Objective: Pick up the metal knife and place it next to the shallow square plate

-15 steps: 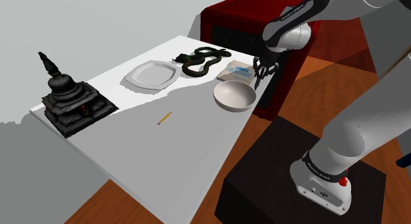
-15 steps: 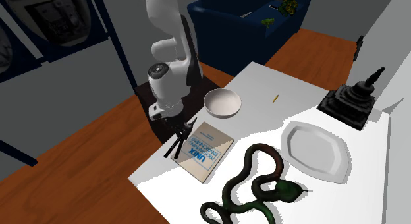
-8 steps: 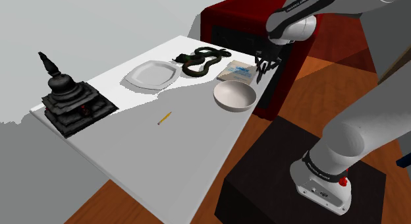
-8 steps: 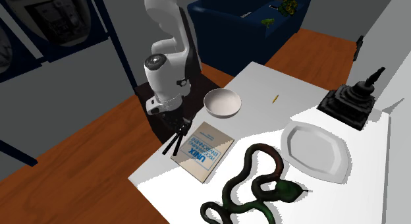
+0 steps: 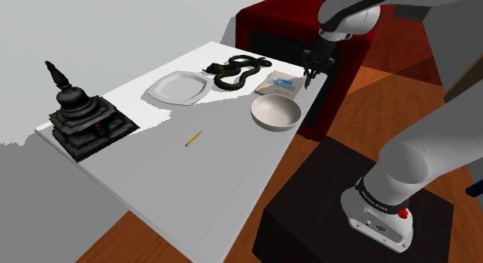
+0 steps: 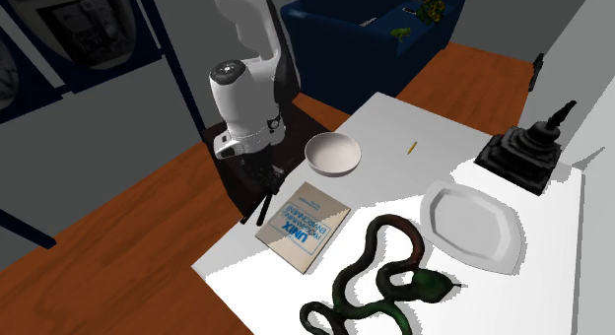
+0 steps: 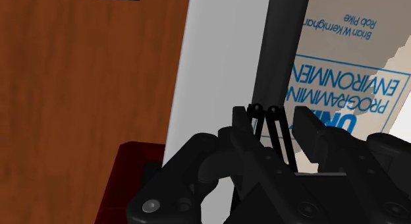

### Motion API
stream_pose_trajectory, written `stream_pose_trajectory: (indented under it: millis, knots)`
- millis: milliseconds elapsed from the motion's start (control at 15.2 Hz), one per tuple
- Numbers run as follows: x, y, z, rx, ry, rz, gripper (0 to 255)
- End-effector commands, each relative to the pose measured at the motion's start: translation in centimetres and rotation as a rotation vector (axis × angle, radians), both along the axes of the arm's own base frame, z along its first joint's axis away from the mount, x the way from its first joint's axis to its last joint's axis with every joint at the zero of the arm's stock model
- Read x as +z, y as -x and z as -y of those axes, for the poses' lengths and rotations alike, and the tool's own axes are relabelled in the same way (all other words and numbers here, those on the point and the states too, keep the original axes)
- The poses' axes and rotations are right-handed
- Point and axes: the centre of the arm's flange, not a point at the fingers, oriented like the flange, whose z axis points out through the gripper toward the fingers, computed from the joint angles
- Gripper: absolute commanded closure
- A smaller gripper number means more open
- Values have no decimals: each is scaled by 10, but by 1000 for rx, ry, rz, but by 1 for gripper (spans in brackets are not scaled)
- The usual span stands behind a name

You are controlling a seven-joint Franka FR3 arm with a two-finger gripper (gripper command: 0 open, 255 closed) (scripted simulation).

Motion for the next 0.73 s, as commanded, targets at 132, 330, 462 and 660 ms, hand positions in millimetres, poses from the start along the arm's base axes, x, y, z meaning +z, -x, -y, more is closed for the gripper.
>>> stream_pose_trajectory:
  millis: [132, 330, 462, 660]
  knots:
    - [16, 1, 0, 0, 0, -1, 255]
    - [17, -20, -34, 0, 0, -1, 255]
    - [17, -33, -57, 0, 0, -1, 255]
    - [17, -54, -90, 0, 0, -1, 255]
